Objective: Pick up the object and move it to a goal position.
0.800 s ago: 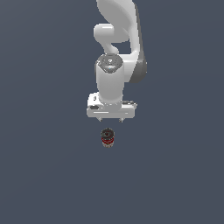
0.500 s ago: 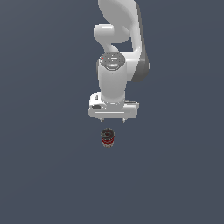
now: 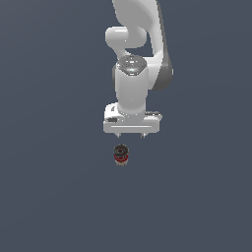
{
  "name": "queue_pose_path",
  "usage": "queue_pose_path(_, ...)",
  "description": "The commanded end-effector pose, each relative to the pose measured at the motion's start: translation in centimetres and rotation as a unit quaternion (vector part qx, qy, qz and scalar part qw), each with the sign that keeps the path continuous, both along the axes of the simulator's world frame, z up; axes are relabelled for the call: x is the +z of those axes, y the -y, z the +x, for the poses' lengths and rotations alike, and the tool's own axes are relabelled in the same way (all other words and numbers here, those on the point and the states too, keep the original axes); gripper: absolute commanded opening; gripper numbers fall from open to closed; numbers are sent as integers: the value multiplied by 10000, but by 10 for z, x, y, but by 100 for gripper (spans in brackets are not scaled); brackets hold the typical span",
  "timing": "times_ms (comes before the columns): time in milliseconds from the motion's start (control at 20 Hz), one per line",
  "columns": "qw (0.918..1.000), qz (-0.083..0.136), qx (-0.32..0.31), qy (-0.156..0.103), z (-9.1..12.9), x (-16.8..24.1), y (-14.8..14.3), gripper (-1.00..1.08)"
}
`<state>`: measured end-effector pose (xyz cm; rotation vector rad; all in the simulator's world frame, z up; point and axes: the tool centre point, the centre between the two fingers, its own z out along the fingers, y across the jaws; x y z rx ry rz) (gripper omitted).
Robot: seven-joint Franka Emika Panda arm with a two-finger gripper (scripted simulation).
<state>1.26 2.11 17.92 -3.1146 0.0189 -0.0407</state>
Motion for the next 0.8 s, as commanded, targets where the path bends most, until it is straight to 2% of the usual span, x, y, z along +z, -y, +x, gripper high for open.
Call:
queue_pose_path(0,10000,-11,61,-7,2,-3,3,100)
queue_pose_path(750,9961,-136,870,-108,24,-48,39,100)
